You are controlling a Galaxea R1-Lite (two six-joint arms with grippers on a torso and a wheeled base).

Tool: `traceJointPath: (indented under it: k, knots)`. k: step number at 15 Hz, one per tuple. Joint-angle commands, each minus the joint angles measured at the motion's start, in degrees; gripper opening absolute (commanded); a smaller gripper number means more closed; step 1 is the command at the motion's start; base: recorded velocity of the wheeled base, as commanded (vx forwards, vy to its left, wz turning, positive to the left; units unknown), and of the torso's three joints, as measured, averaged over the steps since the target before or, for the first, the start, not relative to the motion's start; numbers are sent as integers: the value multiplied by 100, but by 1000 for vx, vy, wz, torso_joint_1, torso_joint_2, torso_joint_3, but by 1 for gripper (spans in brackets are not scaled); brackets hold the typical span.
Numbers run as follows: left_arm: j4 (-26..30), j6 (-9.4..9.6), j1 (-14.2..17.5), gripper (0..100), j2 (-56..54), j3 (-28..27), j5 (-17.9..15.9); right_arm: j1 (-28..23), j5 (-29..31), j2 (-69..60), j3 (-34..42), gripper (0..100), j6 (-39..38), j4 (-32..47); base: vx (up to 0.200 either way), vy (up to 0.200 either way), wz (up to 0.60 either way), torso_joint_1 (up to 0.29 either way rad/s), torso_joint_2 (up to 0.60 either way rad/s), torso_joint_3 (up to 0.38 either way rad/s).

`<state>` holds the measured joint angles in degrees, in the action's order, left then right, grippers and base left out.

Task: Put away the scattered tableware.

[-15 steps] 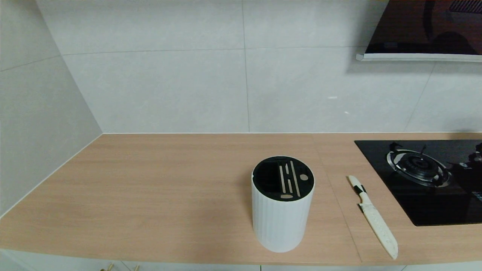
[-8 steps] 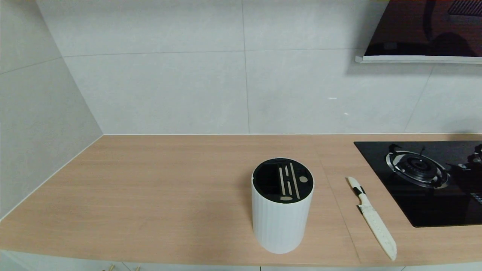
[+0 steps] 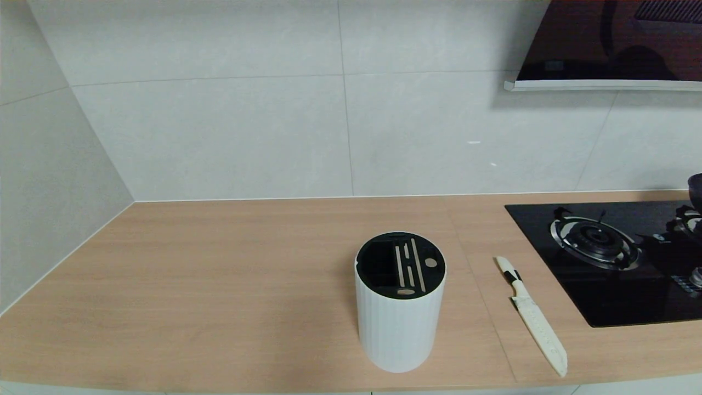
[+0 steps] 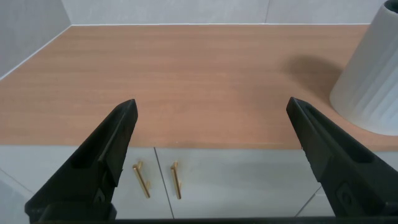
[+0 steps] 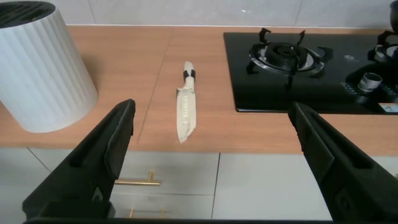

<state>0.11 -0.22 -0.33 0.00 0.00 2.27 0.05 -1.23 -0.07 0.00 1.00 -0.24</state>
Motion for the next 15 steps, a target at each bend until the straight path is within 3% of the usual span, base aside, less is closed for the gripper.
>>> traceJointPath:
  k: [1, 7, 9, 15]
  knots:
    - [-2, -4, -2, 100, 0, 0, 2, 4, 0, 7, 0, 100, -30, -11, 0, 0, 0, 0, 0, 0]
    - [-2, -4, -2, 100, 0, 0, 2, 4, 26, 7, 0, 100, -3, -20, 0, 0, 0, 0, 0, 0]
    - [7, -4, -2, 100, 0, 0, 2, 39, -123, 139, -633, 100, -522, -134, 0, 0, 0, 0, 0, 0]
    - [-2, -4, -2, 100, 0, 0, 2, 927, -1011, 1879, -1072, 100, -610, -125, 0, 0, 0, 0, 0, 0]
